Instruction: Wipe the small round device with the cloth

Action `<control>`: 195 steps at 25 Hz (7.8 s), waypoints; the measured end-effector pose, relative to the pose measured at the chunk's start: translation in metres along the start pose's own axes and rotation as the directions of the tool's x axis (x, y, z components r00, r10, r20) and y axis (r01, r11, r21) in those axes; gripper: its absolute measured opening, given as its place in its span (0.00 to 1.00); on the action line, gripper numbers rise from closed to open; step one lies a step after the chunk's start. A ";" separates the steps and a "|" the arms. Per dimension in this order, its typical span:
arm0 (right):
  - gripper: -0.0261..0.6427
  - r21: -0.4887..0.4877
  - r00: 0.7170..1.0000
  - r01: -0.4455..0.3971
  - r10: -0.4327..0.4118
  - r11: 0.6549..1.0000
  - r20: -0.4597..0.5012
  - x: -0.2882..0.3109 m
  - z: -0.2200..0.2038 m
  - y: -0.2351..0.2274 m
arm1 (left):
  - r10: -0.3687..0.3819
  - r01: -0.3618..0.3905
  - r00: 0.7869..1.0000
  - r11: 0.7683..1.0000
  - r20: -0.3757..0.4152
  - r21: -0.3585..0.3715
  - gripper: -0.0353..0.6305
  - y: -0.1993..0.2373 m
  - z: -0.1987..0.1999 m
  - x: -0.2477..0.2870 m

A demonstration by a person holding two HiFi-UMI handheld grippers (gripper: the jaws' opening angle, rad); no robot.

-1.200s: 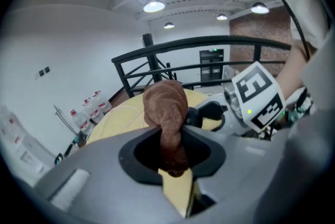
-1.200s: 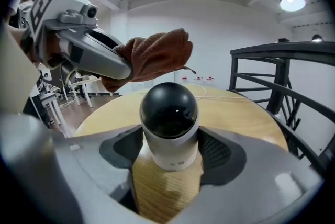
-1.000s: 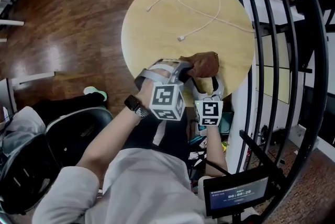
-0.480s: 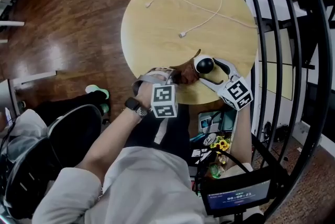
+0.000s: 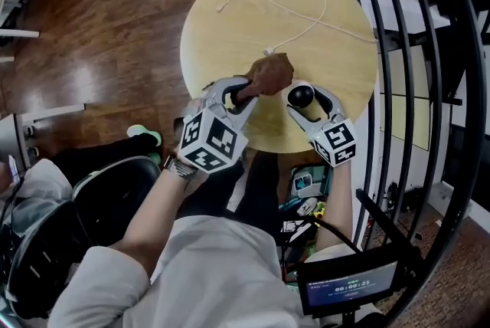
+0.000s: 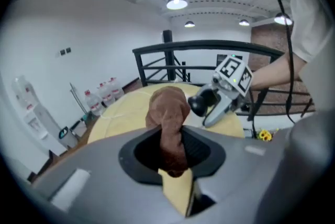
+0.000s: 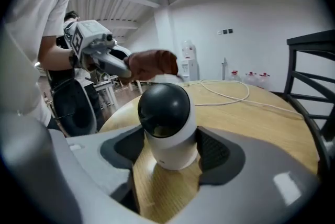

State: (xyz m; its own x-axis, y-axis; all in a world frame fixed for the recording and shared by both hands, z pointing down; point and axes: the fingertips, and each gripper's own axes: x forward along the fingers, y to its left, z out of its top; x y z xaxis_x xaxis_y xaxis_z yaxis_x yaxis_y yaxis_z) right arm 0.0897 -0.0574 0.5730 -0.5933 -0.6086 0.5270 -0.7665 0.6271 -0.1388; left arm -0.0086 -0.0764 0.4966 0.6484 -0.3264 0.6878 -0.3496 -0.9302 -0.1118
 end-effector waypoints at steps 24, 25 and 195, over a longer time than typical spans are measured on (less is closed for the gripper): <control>0.56 -0.082 0.997 -0.069 0.066 0.994 -0.043 -0.020 -0.014 0.004 | -0.154 0.231 0.960 0.909 -0.236 0.348 0.19 -0.099 -0.044 0.079; 0.58 -0.101 0.994 -0.097 0.091 0.990 -0.066 -0.016 -0.012 0.005 | -0.172 0.253 0.951 0.910 -0.258 0.328 0.19 -0.103 -0.049 0.082; 0.05 0.211 0.633 0.664 -0.690 0.717 0.351 -0.247 0.187 0.101 | 0.158 -0.091 0.817 0.985 0.555 -0.147 0.19 -0.020 0.089 -0.198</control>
State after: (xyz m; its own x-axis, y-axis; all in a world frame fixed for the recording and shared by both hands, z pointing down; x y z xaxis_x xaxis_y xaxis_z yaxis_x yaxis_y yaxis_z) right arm 0.1127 0.0652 0.2723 0.0667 -0.9885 0.1356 -0.9956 -0.0570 0.0739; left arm -0.0700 -0.0084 0.2987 0.8495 -0.5070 0.1461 -0.5028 -0.8618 -0.0675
